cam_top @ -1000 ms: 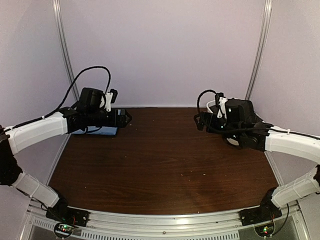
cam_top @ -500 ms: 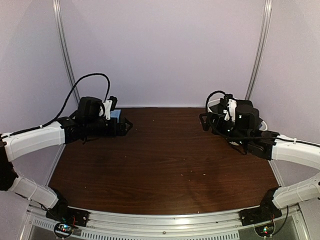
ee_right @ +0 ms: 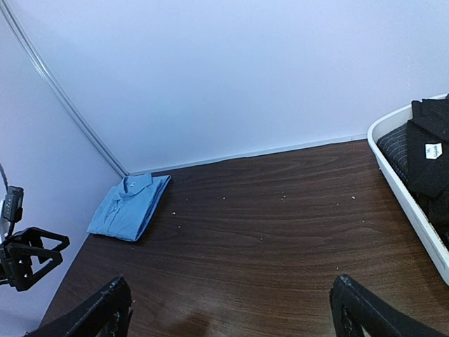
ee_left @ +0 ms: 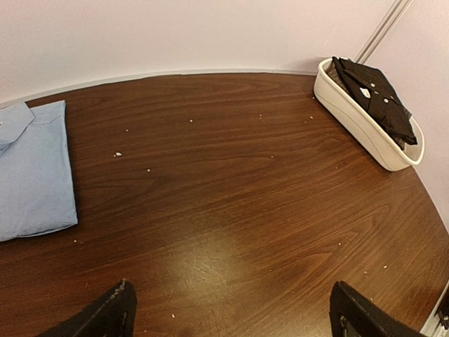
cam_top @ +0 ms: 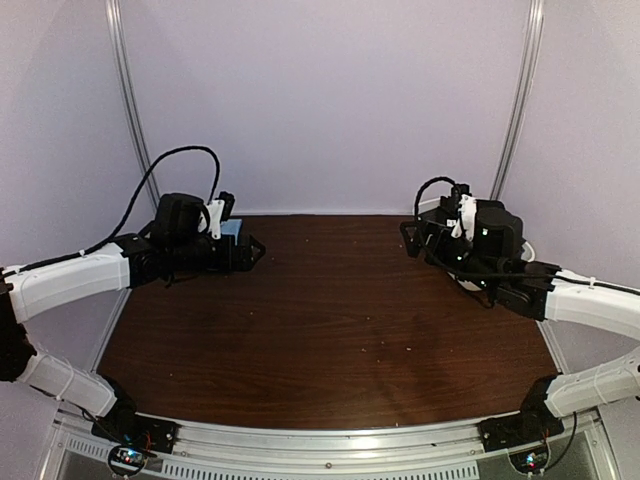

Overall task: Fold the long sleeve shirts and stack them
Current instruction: Reset both arms

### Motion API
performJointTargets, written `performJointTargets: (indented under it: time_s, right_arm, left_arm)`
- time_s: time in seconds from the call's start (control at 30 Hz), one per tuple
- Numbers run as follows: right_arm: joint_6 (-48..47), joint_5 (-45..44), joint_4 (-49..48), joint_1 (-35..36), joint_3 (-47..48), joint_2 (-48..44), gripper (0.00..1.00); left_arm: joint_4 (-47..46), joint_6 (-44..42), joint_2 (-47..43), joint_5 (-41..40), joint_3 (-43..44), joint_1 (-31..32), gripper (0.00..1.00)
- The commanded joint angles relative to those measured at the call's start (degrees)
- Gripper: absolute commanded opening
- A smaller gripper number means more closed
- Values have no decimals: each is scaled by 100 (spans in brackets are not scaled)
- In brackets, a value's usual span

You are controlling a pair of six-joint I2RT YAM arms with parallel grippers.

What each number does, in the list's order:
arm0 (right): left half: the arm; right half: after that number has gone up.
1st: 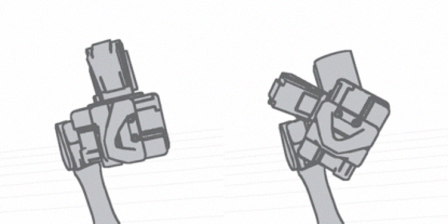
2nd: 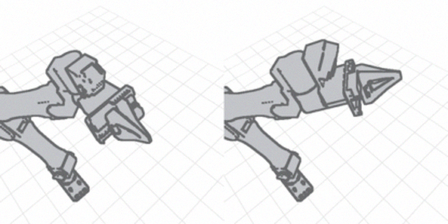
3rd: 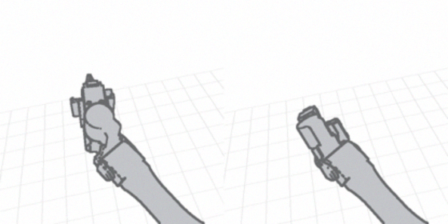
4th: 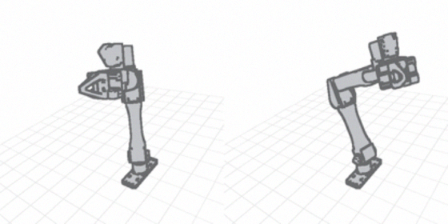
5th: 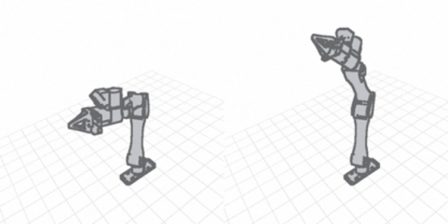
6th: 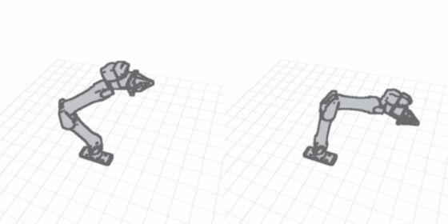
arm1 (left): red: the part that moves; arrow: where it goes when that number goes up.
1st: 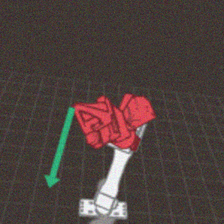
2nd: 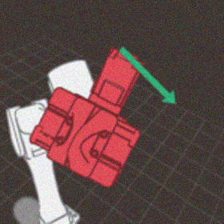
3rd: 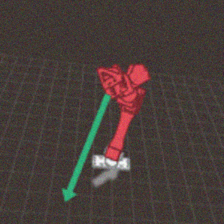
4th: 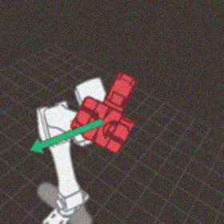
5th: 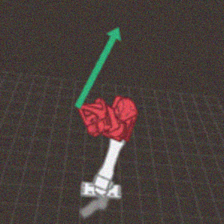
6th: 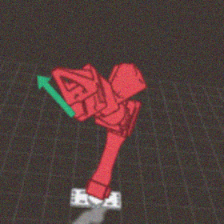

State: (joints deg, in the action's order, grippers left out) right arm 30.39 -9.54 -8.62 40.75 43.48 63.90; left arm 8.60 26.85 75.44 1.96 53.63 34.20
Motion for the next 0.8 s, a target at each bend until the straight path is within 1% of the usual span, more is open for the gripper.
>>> performJointTargets:
  time_s: [0.0, 0.77]
  right_arm:
    - [26, -203, -134, -18, -103, -123, 100]
    - [-21, -224, -78, -20, -77, -195, 100]
  left_arm:
    - [-346, -20, 12, 74, 75, 26, 98]
    - [-357, 66, -3, 137, 70, 35, 98]
